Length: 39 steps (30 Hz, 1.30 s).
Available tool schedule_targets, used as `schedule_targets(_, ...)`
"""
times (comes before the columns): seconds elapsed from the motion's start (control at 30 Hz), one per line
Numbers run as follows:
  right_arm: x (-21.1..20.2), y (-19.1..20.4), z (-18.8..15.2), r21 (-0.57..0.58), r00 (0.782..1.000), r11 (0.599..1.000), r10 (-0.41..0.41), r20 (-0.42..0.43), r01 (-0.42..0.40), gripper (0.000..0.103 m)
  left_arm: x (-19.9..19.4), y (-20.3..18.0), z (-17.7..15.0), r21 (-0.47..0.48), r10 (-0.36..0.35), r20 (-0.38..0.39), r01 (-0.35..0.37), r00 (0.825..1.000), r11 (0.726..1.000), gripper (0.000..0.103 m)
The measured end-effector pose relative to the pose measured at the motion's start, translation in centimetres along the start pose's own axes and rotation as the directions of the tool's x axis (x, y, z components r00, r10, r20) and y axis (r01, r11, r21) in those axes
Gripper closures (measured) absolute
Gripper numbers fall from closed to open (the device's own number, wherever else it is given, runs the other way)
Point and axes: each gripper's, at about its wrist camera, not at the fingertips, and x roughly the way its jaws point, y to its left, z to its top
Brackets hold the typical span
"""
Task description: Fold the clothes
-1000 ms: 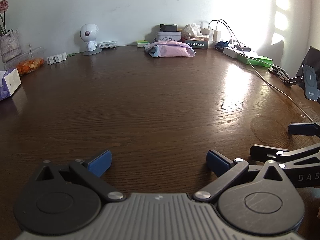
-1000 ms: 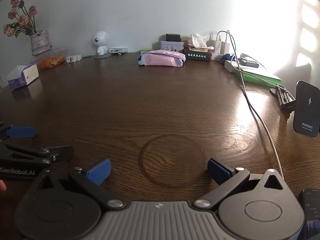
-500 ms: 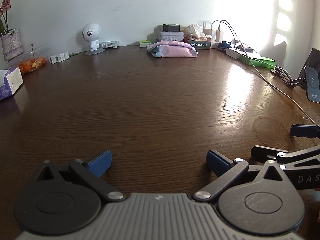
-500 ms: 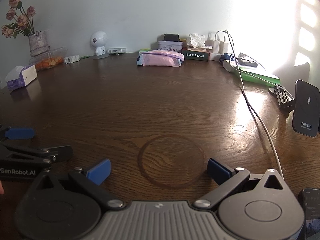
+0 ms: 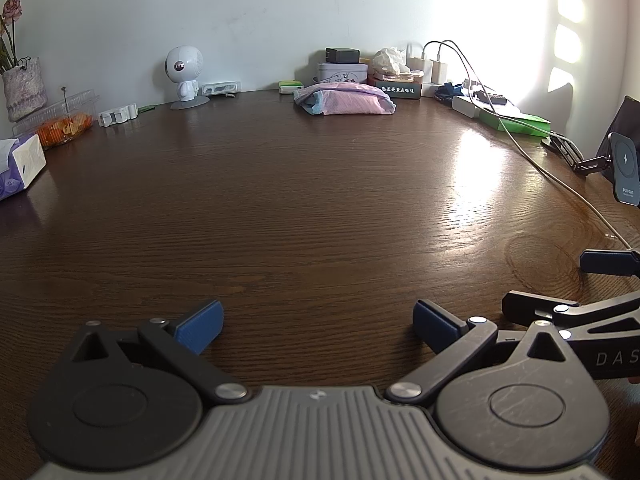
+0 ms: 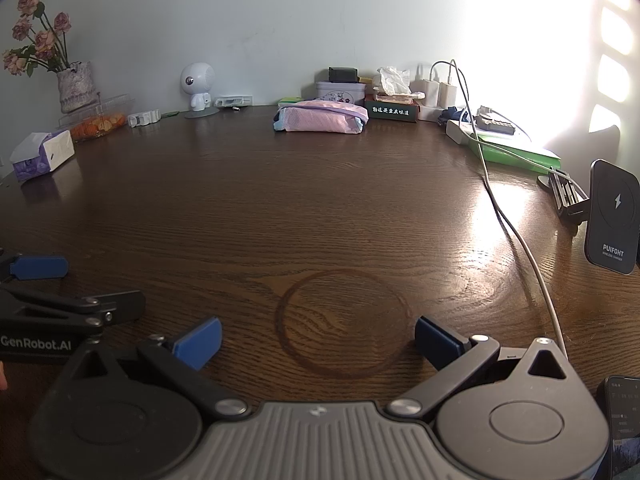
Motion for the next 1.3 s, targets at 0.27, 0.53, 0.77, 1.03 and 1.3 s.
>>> schedule_targets(0.27, -0.01, 0.00, 0.02, 0.000, 1.000, 1.000, 0.000, 0.000, 0.000, 0.000, 0.02, 0.04, -0.01, 0.000, 0.000, 0.000, 0.000, 1.000, 1.000, 0.001)
schedule_targets(0.53, 0.02, -0.04, 0.11, 0.002, 1.000, 1.000, -0.003, -0.001, 0.003, 0.000, -0.17, -0.35, -0.11, -0.036, 0.048, -0.001, -0.048, 0.999, 0.998, 0.001)
schedule_targets(0.77, 0.06, -0.06, 0.16, 0.029, 0.999, 0.999, -0.035, -0.002, 0.035, 0.000, -0.20, -0.22, -0.04, -0.047, 0.056, -0.002, -0.056, 0.998, 0.997, 0.001)
schedule_targets(1.03, 0.08, -0.12, 0.20, 0.039, 0.999, 0.998, -0.051, -0.002, 0.051, 0.000, -0.16, -0.15, -0.06, -0.042, 0.047, -0.001, -0.047, 0.999, 0.998, 0.001)
schedule_targets(1.3, 0.11, -0.16, 0.20, 0.039, 0.999, 0.998, -0.051, -0.002, 0.051, 0.000, -0.15, -0.13, -0.06, -0.042, 0.047, -0.001, -0.047, 0.999, 0.998, 0.001)
